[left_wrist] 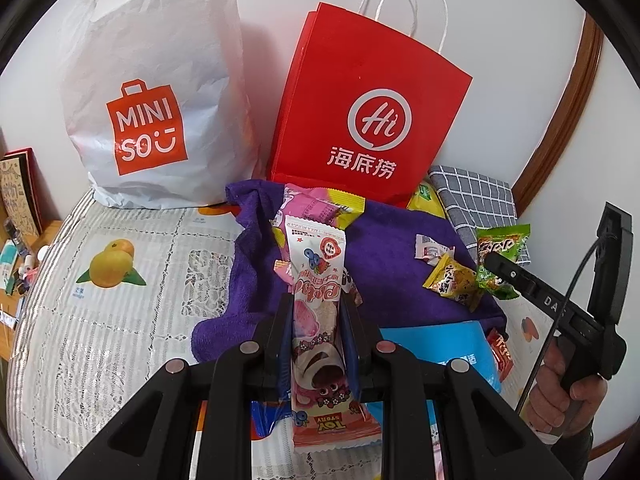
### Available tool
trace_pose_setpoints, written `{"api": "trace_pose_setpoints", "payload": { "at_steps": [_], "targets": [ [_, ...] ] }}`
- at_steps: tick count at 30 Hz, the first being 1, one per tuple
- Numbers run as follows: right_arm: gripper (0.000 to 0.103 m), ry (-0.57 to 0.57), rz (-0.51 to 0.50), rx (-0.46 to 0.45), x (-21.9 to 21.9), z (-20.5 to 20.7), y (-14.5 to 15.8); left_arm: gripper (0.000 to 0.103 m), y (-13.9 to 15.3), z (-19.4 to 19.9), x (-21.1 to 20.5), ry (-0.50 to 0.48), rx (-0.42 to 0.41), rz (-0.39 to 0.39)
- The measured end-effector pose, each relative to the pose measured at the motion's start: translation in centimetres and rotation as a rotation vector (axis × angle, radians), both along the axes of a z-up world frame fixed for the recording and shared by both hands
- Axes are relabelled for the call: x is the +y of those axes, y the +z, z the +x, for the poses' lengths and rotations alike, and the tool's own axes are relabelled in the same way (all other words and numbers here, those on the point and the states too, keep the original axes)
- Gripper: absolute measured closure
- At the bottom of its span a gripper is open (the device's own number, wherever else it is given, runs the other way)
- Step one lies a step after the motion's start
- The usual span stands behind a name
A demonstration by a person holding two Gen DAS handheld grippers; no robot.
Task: Organize snacks
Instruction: 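Open the right tool to drop the green bag onto the towel while the left tool holds the stick packet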
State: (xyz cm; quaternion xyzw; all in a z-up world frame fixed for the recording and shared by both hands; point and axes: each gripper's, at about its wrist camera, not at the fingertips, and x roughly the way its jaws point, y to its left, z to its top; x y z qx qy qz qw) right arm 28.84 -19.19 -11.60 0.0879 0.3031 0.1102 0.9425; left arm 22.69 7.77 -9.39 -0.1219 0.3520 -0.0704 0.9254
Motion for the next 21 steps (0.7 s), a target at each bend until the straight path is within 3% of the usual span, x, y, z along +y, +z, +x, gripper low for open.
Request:
{"api": "trace_pose_setpoints", "payload": {
  "at_steps": [21],
  "targets": [
    [0.062,0.010,-0.028,0.141,0.2,2.9,-4.0,0.082,-0.2,0.1,-0.3,0.002,0.002,0.020]
  ]
}}
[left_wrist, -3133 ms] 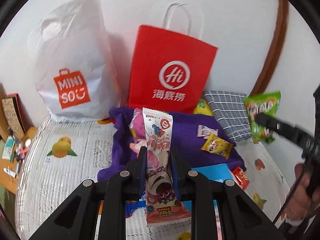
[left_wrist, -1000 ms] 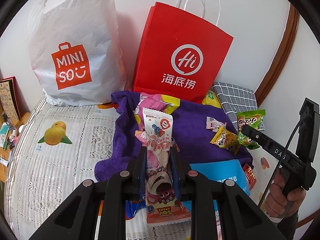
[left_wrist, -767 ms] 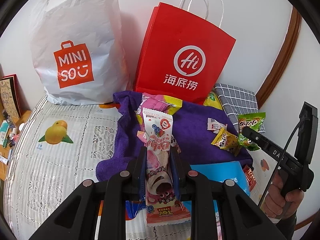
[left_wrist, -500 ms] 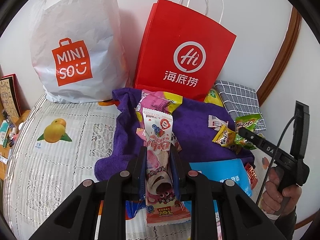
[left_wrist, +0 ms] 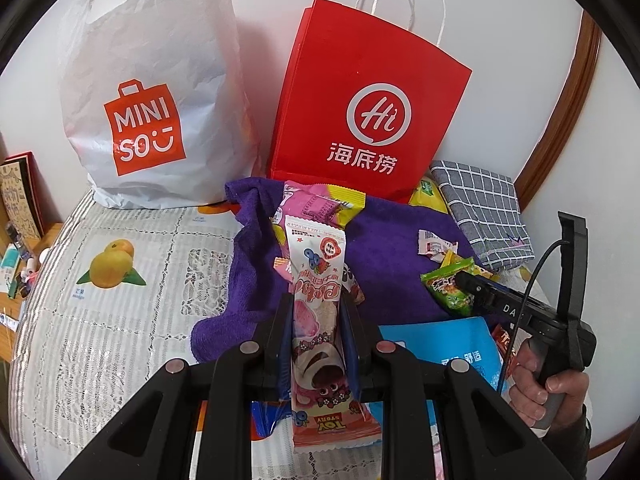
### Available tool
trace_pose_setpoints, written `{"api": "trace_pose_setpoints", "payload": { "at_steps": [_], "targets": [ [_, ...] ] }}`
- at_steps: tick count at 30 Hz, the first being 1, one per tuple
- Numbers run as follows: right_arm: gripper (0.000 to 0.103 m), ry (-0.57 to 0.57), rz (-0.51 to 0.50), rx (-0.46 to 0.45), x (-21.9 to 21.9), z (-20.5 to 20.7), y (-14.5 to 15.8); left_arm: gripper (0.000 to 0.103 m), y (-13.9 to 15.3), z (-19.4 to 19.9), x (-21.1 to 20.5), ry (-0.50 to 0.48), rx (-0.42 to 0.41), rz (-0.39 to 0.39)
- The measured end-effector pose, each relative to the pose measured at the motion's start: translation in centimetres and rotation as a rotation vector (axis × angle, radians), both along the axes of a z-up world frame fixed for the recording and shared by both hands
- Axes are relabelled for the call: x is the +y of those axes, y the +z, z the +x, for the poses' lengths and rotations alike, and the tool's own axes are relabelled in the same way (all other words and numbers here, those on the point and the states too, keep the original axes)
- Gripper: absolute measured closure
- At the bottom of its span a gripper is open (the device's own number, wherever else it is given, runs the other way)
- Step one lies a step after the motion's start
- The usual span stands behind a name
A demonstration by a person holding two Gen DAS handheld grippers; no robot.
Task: Organize snacks
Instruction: 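Open the right tool to drop the green bag onto the towel while the left tool holds the stick packet, then open the left tool to drop the pink stick packet onto the towel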
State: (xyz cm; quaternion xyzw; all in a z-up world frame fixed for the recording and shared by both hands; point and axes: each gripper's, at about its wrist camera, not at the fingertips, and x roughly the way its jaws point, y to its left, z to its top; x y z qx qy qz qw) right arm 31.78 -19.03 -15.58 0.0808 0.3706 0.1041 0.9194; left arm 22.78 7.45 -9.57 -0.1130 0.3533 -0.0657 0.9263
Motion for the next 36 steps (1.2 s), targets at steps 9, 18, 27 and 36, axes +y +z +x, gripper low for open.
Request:
{"api": "trace_pose_setpoints", "payload": {
  "at_steps": [9,18,27,36],
  "targets": [
    [0.052,0.003,-0.007,-0.056,0.0,-1.6,2.1,0.082,-0.3,0.3,0.1,0.000,0.015,-0.001],
    [0.050,-0.002,-0.060,-0.143,-0.4,-4.2,4.9,0.082,0.5,1.7,-0.4,-0.012,0.039,-0.037],
    [0.050,-0.017,-0.041,-0.142,-1.3,-4.6,5.1,0.082,0.6,7.2,-4.9,-0.038,0.091,-0.076],
    [0.050,-0.021,0.034,-0.111,-2.5,-4.2,4.8,0.081,-3.0,10.5,-5.6,-0.004,0.202,-0.062]
  ]
}}
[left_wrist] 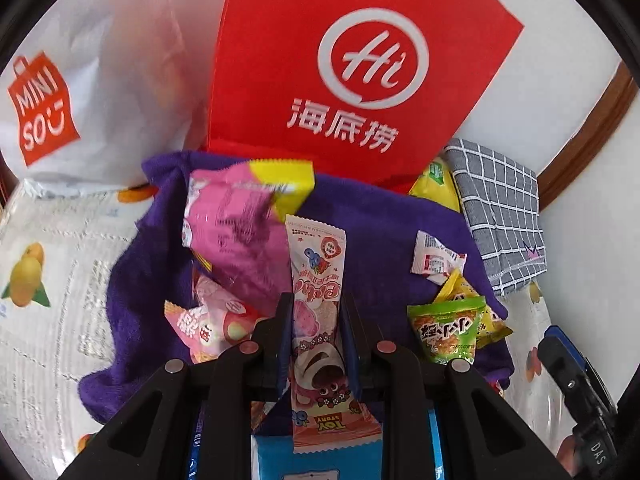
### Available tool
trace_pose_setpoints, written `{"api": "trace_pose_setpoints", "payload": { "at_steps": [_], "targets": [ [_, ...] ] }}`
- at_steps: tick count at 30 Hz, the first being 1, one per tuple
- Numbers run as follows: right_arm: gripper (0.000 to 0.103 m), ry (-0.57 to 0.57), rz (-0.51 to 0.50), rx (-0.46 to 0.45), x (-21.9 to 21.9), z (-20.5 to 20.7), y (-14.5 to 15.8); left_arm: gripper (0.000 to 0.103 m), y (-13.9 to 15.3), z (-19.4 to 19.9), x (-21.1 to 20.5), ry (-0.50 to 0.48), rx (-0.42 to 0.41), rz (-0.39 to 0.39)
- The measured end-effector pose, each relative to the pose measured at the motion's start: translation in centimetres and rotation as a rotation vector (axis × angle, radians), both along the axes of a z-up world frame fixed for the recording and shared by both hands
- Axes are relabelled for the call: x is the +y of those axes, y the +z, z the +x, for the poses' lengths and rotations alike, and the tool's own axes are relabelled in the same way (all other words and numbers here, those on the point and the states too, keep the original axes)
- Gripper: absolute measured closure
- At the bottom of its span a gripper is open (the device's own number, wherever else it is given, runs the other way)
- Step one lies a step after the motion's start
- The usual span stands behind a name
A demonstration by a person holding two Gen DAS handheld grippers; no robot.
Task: Organize snacks
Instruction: 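Open the left tool to drop the pink stick packet onto the towel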
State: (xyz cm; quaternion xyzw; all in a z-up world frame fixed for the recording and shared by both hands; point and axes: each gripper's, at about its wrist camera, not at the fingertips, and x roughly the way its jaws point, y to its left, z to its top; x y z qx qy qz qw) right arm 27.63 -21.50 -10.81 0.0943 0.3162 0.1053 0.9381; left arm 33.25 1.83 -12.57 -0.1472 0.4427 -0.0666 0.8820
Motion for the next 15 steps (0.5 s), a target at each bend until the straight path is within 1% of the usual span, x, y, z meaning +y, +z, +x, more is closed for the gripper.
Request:
{"api": "trace_pose_setpoints", "payload": {
  "at_steps": [2,4,6,8,10,15],
  "targets": [
    [0.050,0.001,0.000,0.000,0.0,0.0,0.0,0.079,-0.2,0.0,0.2,0.003,0.001,0.005],
    [0.050,0.001,-0.007,-0.001,0.1,0.0,0.0,0.077,-0.1,-0.3,0.6,0.009,-0.017,-0.001],
    [0.050,0.000,-0.013,-0.003,0.3,0.0,0.0,0.058,0.4,-0.7,1.0,0.023,-0.052,-0.014],
    [0.050,0.005,-0.023,-0.005,0.5,0.0,-0.1,0.047,1.0,-1.3,1.4,0.038,-0.089,-0.018],
    [0.050,0.003,-0.033,-0.007,0.7,0.0,-0.2,0.047,1.6,-2.2,1.8,0.049,-0.116,-0.007],
    [0.050,0.019,-0.053,-0.014,1.0,-0.3,-0.1,0.047,2.1,-4.5,3.1,0.052,-0.134,0.014]
  ]
}}
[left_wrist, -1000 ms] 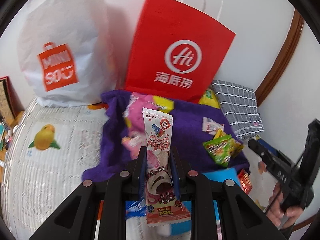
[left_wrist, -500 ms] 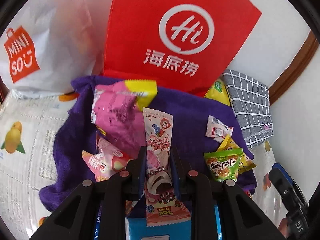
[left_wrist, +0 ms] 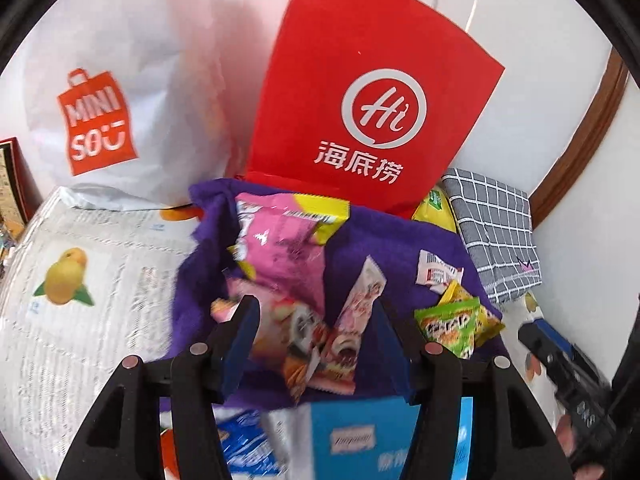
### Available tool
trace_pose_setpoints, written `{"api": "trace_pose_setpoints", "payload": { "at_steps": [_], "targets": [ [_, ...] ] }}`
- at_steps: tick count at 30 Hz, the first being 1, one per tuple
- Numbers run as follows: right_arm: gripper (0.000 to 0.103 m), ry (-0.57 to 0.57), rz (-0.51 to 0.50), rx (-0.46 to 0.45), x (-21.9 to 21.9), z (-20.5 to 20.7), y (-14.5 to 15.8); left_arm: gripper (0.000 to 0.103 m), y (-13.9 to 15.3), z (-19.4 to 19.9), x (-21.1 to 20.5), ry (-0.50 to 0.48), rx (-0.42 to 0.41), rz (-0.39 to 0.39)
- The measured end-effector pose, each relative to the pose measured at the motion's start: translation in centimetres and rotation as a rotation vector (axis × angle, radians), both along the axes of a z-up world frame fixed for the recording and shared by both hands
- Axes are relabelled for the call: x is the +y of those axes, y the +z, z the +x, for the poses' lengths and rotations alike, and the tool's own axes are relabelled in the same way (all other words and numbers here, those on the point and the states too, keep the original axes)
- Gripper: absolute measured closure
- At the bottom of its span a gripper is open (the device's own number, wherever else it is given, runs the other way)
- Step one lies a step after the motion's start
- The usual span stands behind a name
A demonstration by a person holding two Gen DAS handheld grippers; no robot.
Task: Organize snacks
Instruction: 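Open the left tool to drop the pink stick packet onto the towel, then grasp the red packet with the right tool while the left tool moves toward the blue bag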
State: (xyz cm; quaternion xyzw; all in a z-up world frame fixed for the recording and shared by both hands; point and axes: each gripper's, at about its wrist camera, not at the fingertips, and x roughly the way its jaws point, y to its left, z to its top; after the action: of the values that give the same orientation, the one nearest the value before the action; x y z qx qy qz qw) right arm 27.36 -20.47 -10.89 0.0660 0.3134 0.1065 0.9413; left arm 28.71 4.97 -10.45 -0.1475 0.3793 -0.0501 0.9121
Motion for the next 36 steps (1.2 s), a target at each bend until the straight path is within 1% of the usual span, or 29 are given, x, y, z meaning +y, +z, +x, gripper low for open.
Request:
{"api": "trace_pose_setpoints", "payload": {
  "at_steps": [4,7,11,14,16,20,22,24,27,28,29,30,31,33,36],
  "targets": [
    [0.050,0.011,-0.004,-0.011,-0.3,-0.8,0.4,0.047,-0.1,-2.5,1.6,0.016,-0.006,0.005],
    [0.050,0.034,-0.016,-0.019,-1.0,-2.1,0.4,0.044,-0.2,-4.2,2.8,0.021,0.000,0.021],
    [0.050,0.026,-0.043,0.000,-2.3,-4.1,-0.2,0.040,-0.8,-6.1,4.6,0.042,-0.015,0.022],
    [0.050,-0.007,-0.089,0.030,-3.3,-5.6,-1.2,0.040,-1.6,-6.9,5.9,0.056,-0.006,0.000],
    [0.050,-0.018,-0.115,0.053,-3.6,-6.0,-2.2,0.040,-2.0,-7.1,6.5,0.056,-0.001,-0.012],
    [0.050,-0.032,-0.121,0.091,-3.9,-5.8,-4.2,0.040,-2.4,-7.4,7.0,0.068,0.003,-0.013],
    [0.050,-0.015,-0.107,0.102,-3.8,-5.5,-5.3,0.040,-2.3,-7.5,7.1,0.065,-0.003,-0.019],
    [0.050,0.004,-0.121,0.132,-3.4,-4.9,-6.3,0.039,-2.4,-7.6,7.3,0.074,-0.007,-0.023],
    [0.050,-0.020,-0.136,0.153,-3.3,-4.2,-7.7,0.039,-2.8,-7.5,7.2,0.092,0.007,0.010],
    [0.050,-0.025,-0.148,0.170,-3.4,-4.0,-8.1,0.039,-2.9,-7.5,7.1,0.094,0.009,0.019],
    [0.054,-0.032,-0.162,0.181,-3.4,-3.8,-8.3,0.039,-3.0,-7.4,7.1,0.093,0.011,0.018],
    [0.054,-0.033,-0.164,0.187,-3.4,-3.7,-8.5,0.039,-3.1,-7.4,7.1,0.089,0.017,0.013],
    [0.057,-0.037,-0.174,0.200,-3.4,-3.7,-8.7,0.039,-3.2,-7.3,7.0,0.081,0.024,0.005],
    [0.058,-0.042,-0.179,0.192,-3.4,-3.8,-8.6,0.039,-3.5,-7.3,6.6,0.067,0.033,-0.005],
    [0.059,-0.044,-0.170,0.195,-3.7,-3.9,-8.6,0.039,-3.9,-7.1,6.0,0.062,0.054,0.024]
  ]
}}
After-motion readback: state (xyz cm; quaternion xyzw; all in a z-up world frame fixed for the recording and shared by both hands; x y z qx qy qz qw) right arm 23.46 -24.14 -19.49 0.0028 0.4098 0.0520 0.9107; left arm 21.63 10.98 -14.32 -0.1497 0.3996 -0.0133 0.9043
